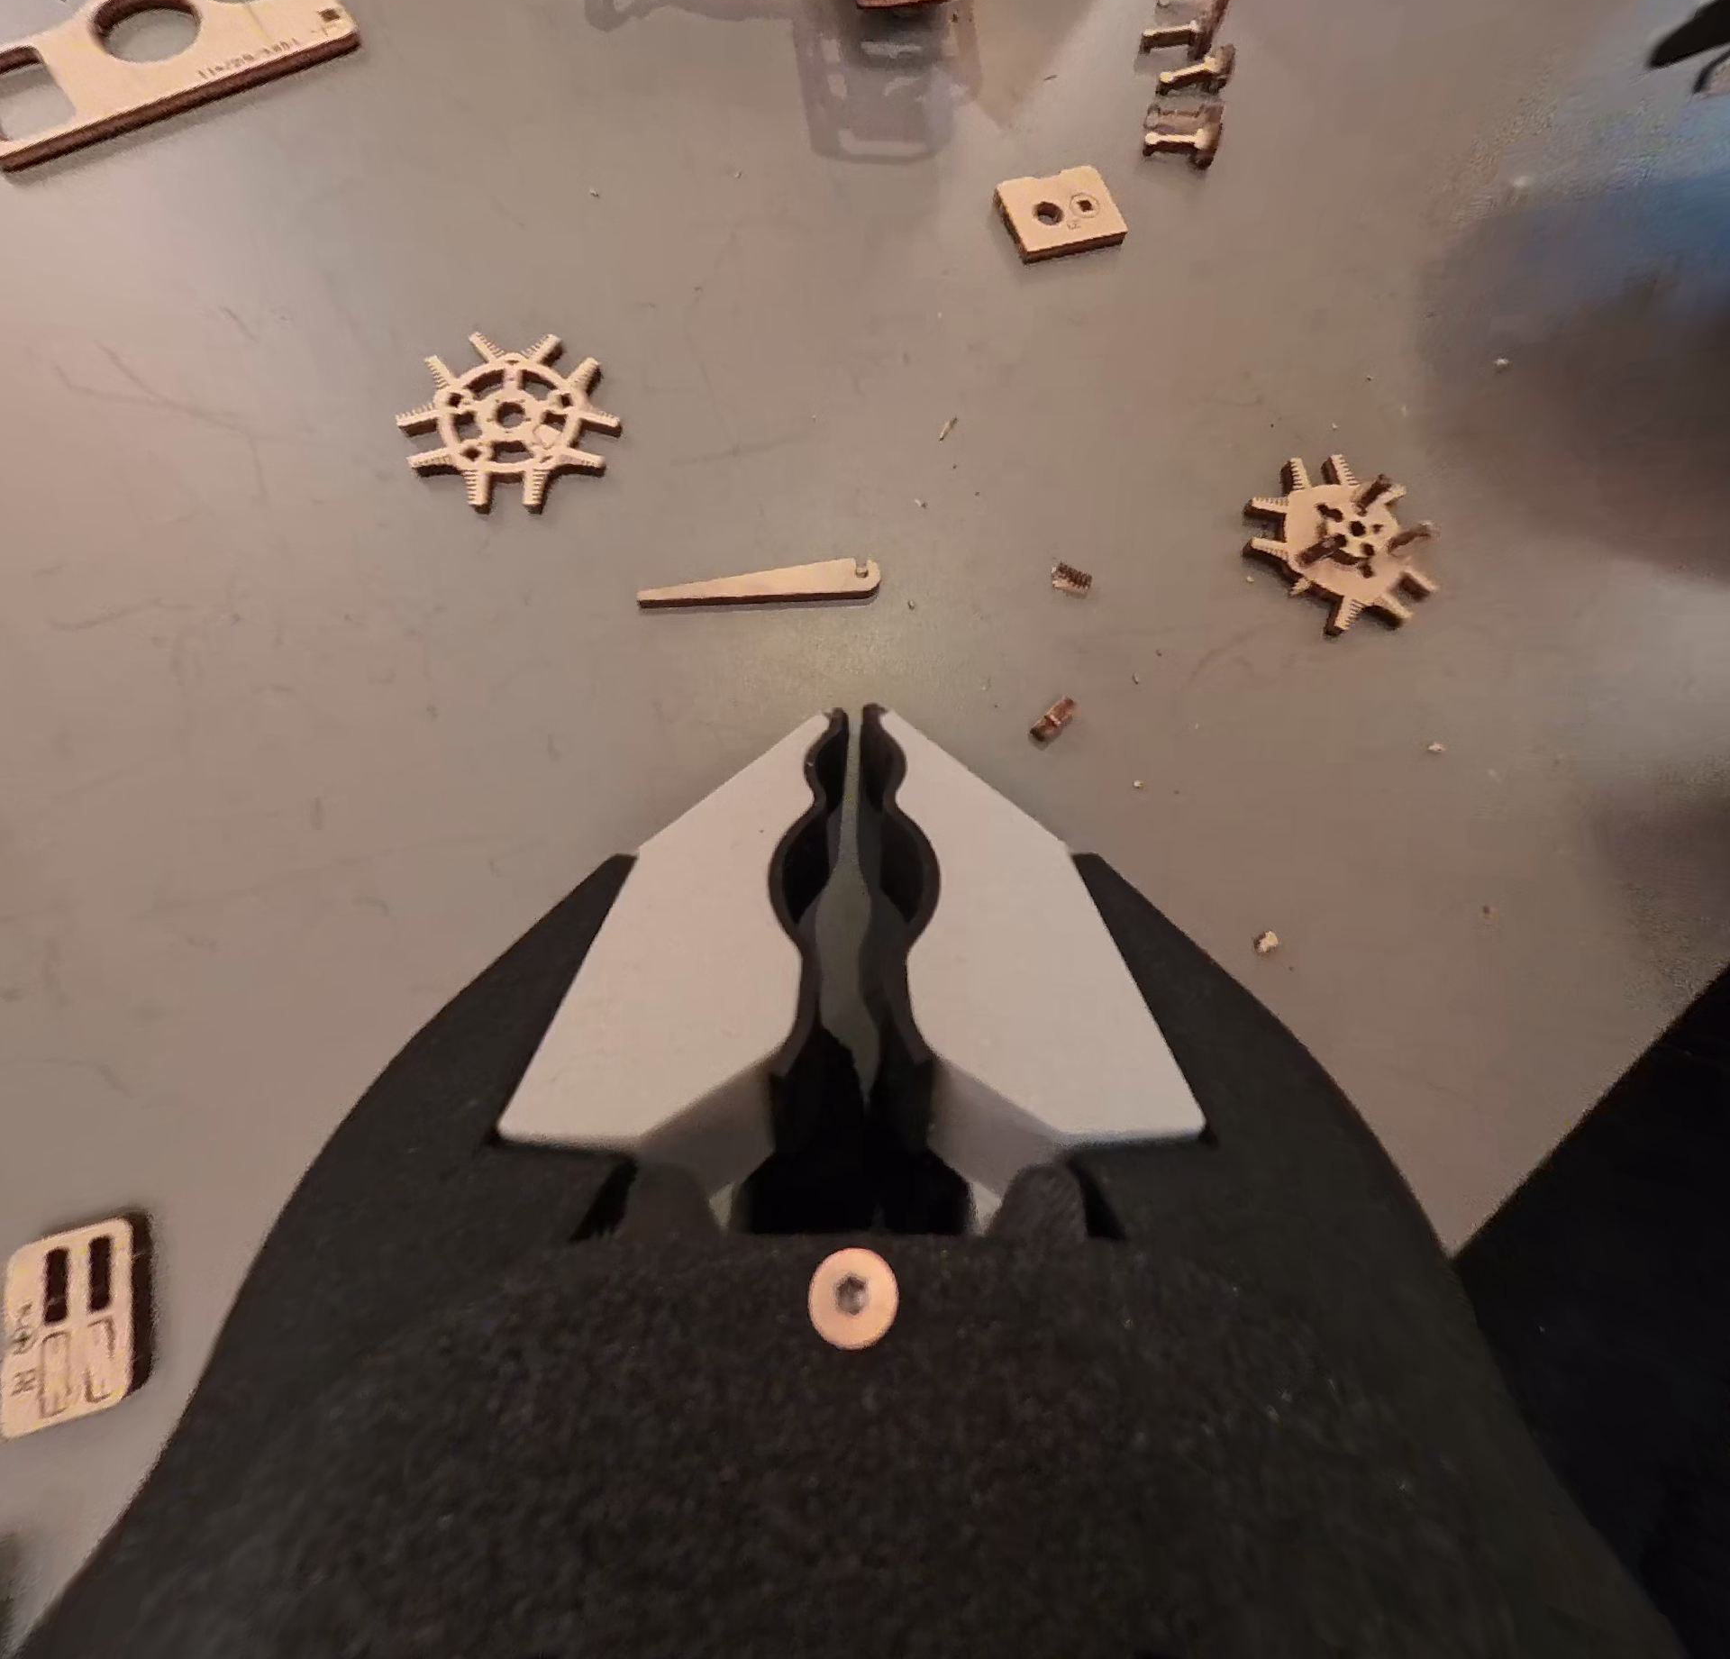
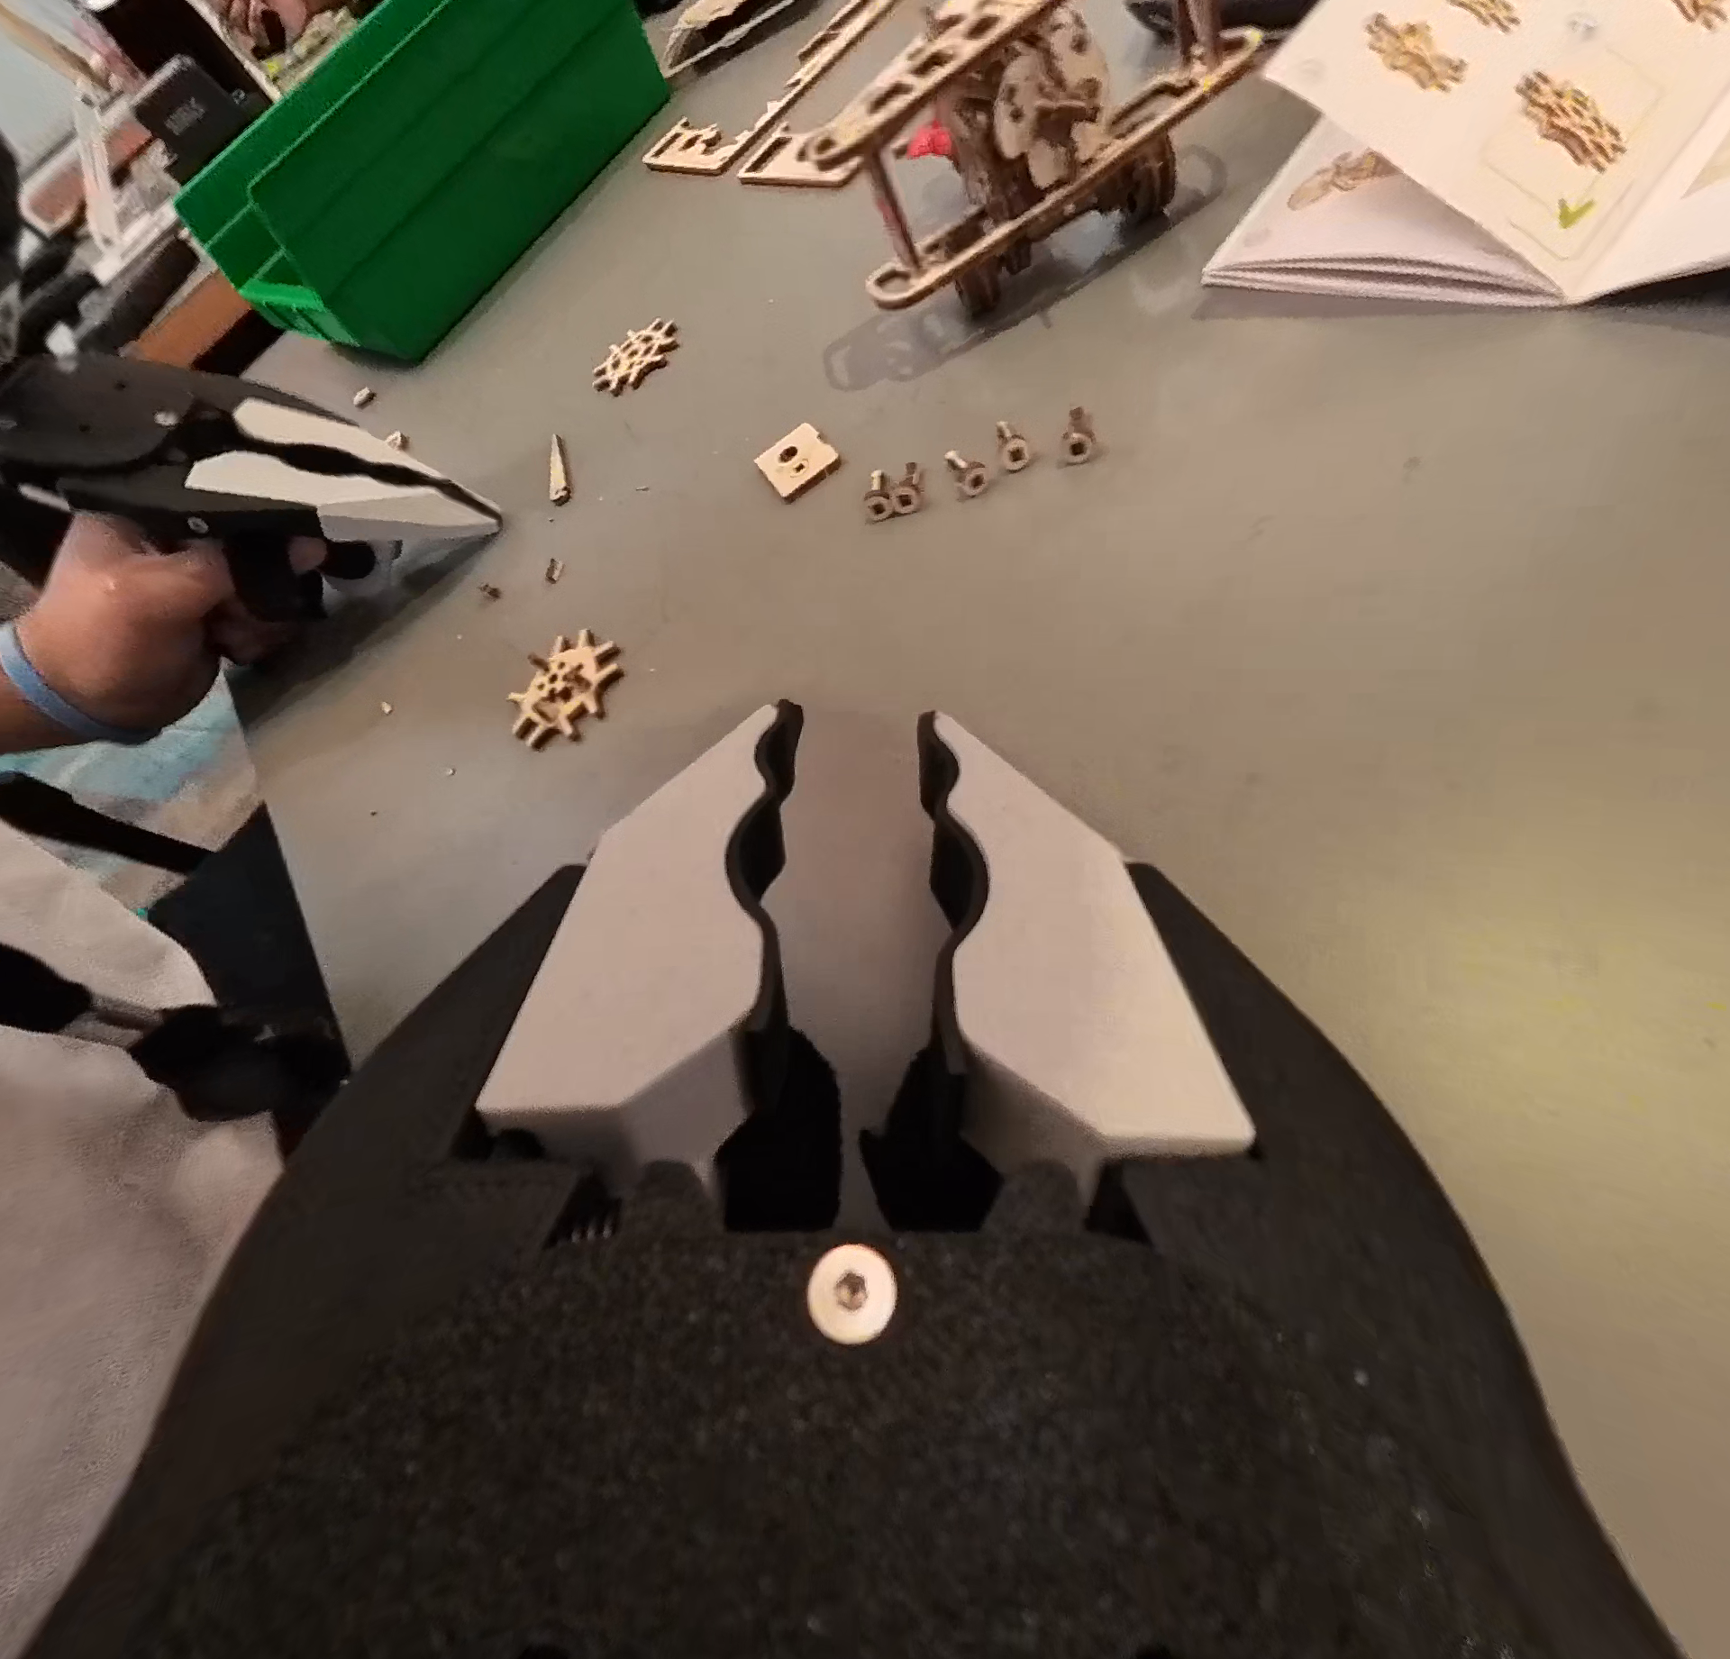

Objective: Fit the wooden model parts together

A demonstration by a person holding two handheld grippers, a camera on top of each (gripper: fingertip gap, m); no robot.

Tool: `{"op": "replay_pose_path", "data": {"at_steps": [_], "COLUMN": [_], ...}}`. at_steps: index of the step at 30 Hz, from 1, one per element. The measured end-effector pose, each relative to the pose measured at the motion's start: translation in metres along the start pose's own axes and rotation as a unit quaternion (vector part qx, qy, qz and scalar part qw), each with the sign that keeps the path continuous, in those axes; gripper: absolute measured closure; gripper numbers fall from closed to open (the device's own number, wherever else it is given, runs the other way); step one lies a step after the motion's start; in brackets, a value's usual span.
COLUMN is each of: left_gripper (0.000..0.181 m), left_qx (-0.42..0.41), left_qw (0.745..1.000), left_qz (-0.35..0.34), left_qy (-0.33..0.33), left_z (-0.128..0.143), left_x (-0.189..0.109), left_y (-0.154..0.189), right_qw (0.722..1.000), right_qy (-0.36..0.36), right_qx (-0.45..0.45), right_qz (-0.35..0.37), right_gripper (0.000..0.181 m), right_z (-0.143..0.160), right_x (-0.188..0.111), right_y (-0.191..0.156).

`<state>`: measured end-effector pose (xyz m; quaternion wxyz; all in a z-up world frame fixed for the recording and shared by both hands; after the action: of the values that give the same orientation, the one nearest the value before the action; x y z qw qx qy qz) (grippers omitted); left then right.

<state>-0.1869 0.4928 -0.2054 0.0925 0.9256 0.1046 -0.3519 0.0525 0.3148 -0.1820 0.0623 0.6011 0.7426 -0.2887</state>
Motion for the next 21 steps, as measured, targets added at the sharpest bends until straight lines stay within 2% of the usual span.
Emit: {"op": "replay_pose_path", "data": {"at_steps": [3, 6, 8, 11, 13, 15, 18, 21], "left_gripper": [0.172, 0.161, 0.16, 0.155, 0.156, 0.164, 0.165, 0.16], "left_qx": [0.013, 0.043, 0.076, 0.162, 0.243, 0.294, 0.308, 0.307], "left_qw": [0.999, 0.993, 0.979, 0.943, 0.928, 0.916, 0.906, 0.898], "left_qz": [0.038, 0.107, 0.187, 0.289, 0.281, 0.272, 0.292, 0.312], "left_qy": [-0.003, 0.01, 0.037, -0.019, -0.035, -0.014, -0.008, -0.038], "left_z": [0.0, -0.007, -0.025, -0.034, -0.036, -0.042, -0.048, -0.047], "left_x": [0.0, -0.001, -0.006, -0.006, 0.002, 0.008, 0.014, 0.023], "left_y": [0.008, 0.023, 0.045, 0.08, 0.089, 0.092, 0.096, 0.097], "right_qw": [0.999, 0.995, 0.992, 0.989, 0.987, 0.986, 0.987, 0.988], "right_qy": [-0.009, -0.021, -0.025, -0.034, -0.042, -0.04, -0.034, -0.03], "right_qx": [-0.048, -0.08, -0.098, -0.122, -0.141, -0.152, -0.147, -0.14], "right_qz": [-0.017, -0.059, -0.072, -0.078, -0.071, -0.06, -0.057, -0.057], "right_gripper": [0.156, 0.156, 0.156, 0.156, 0.157, 0.158, 0.16, 0.16], "right_z": [0.001, 0.002, 0.002, 0.004, 0.006, 0.005, 0.003, 0.002], "right_x": [0.004, 0.01, 0.015, 0.02, 0.021, 0.02, 0.018, 0.018], "right_y": [-0.021, -0.052, -0.068, -0.082, -0.084, -0.084, -0.083, -0.083]}}
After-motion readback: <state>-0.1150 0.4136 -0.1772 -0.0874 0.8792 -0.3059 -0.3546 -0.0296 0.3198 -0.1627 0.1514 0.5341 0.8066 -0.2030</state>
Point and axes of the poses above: each gripper's, where its closed fingertips meet, x out along the fingers, z out of its underside, y = z × x across the jaws, the point moved 4 cm from there along -x, back along the fingers, and after that the axes turned 2 degrees about -x, right-handed, at the moved point
